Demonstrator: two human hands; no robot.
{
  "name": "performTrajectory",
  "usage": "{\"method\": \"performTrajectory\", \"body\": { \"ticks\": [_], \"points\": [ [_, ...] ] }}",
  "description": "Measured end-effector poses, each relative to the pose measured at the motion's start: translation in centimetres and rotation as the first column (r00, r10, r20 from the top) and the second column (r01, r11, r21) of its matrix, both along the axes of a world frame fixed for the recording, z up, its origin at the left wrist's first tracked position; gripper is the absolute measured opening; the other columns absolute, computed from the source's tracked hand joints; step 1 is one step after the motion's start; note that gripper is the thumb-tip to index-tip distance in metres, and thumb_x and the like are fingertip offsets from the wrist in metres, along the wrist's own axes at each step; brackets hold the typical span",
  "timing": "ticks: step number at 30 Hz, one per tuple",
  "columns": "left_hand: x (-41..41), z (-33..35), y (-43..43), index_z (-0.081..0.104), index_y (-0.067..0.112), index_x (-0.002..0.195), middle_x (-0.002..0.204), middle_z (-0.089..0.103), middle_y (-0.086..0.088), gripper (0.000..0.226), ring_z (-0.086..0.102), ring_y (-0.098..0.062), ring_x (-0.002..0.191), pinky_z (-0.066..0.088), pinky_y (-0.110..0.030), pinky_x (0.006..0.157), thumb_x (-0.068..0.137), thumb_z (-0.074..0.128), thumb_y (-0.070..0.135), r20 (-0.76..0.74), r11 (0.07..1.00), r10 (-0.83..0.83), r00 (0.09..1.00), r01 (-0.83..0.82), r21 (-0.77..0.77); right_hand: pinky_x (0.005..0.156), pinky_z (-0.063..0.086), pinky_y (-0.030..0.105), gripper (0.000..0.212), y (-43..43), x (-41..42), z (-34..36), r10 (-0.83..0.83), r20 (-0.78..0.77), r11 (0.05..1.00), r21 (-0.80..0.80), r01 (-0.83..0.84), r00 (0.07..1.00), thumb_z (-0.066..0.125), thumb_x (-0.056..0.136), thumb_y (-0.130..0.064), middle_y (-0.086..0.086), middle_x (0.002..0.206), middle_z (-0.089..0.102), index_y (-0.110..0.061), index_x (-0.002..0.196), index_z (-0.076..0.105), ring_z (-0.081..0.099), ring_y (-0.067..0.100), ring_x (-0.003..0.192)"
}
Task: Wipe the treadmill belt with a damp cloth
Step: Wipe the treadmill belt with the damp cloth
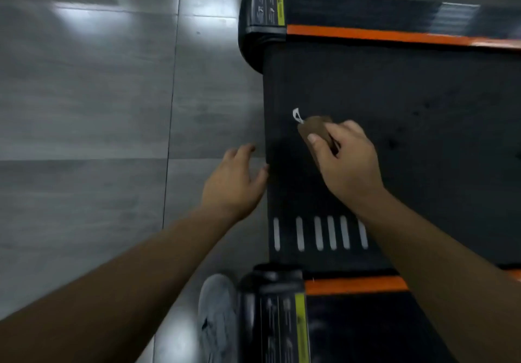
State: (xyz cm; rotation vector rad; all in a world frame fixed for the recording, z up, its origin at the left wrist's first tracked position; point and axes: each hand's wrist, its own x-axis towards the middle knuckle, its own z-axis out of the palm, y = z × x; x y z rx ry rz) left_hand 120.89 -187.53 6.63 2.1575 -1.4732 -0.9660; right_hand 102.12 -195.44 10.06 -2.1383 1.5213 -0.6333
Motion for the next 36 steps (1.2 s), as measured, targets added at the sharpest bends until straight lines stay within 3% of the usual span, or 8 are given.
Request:
{"method": "performTrajectory", "body": {
  "ticks": [9,14,18,23,28,31,34,36],
  "points": [
    [-2.4,-9.2,-10.9,0.014,0.027,0.163,0.164,0.024,0.002,0.072,0.031,-0.016,0.147,0.03,-0.037,0.121,0.103,0.045,0.053,-0.388,0.973,0.113,0.915,-0.181,-0.143,0.08,0.044,0.034,0.032,-20.2,8.6,-9.3,0.184,-0.214,0.961,-0.168,-0.221,0.959,0.052,0.097,-0.044,0.002,0.101,0.048,-0.02,0.113,0.067,0.053,0.024,0.101],
    [-4.2,-11.0,-11.4,-0.007,0.039,0.161,0.168,-0.002,0.02,0.076,0.011,-0.009,0.154,0.019,-0.033,0.124,0.104,0.042,0.052,-0.487,0.957,0.098,0.868,-0.217,-0.194,0.073,0.038,0.03,0.032,-20.8,9.2,-10.4,0.256,-0.303,0.918,-0.221,-0.329,0.918,0.057,0.093,-0.053,-0.002,0.098,0.048,-0.027,0.109,0.067,0.05,0.016,0.091],
    [-4.2,-11.8,-11.2,-0.001,0.044,0.161,0.165,0.008,0.026,0.077,0.021,-0.003,0.15,0.025,-0.033,0.123,0.102,0.048,0.052,-0.543,0.934,0.107,0.833,-0.272,-0.233,0.072,0.041,0.033,0.032,-21.4,8.4,-10.2,0.395,-0.357,0.832,-0.252,-0.494,0.847,0.056,0.094,-0.051,0.0,0.095,0.051,-0.023,0.102,0.069,0.051,0.017,0.088],
    [-4.1,-11.8,-11.0,0.004,0.044,0.161,0.165,0.01,0.026,0.078,0.02,-0.003,0.151,0.025,-0.038,0.124,0.099,0.05,0.056,-0.553,0.93,0.125,0.824,-0.291,-0.223,0.071,0.039,0.031,0.032,-26.2,9.8,-10.0,0.044,-0.267,0.936,-0.326,-0.133,0.963,0.056,0.094,-0.051,-0.001,0.097,0.053,-0.023,0.103,0.069,0.056,0.021,0.091],
    [-4.2,-11.3,-10.9,0.006,0.041,0.161,0.165,0.015,0.02,0.077,0.025,-0.002,0.148,0.026,-0.032,0.122,0.1,0.052,0.053,-0.547,0.928,0.141,0.825,-0.303,-0.218,0.07,0.041,0.033,0.029,-21.0,8.4,-10.1,0.424,-0.285,0.847,-0.212,-0.488,0.86,0.063,0.09,-0.048,0.001,0.09,0.053,-0.022,0.098,0.072,0.052,0.018,0.084],
    [-4.3,-11.2,-10.8,0.011,0.038,0.162,0.164,0.018,0.021,0.076,0.027,0.008,0.139,0.025,-0.018,0.112,0.1,0.054,0.048,-0.555,0.924,0.155,0.817,-0.318,-0.21,0.073,0.039,0.033,0.031,-24.4,8.4,-9.5,0.284,-0.307,0.899,-0.245,-0.363,0.909,0.061,0.091,-0.05,0.0,0.095,0.05,-0.023,0.103,0.071,0.052,0.02,0.09],
    [-4.3,-11.1,-10.7,0.011,0.039,0.162,0.163,0.02,0.021,0.076,0.029,0.008,0.134,0.025,-0.019,0.11,0.1,0.055,0.048,-0.564,0.926,0.162,0.81,-0.323,-0.198,0.074,0.039,0.032,0.033,-26.5,8.7,-9.7,0.08,-0.233,0.953,-0.268,-0.144,0.969,0.059,0.091,-0.053,0.0,0.097,0.051,-0.023,0.1,0.07,0.056,0.024,0.094],
    [-4.4,-10.9,-10.7,0.01,0.036,0.163,0.165,0.018,0.018,0.076,0.026,0.005,0.138,0.023,-0.021,0.113,0.101,0.054,0.046,-0.561,0.925,0.164,0.812,-0.324,-0.2,0.075,0.041,0.032,0.033,-24.6,8.6,-9.9,0.118,-0.211,0.953,-0.249,-0.17,0.97,0.06,0.09,-0.054,-0.001,0.098,0.053,-0.024,0.098,0.07,0.057,0.021,0.093]
  ]
}}
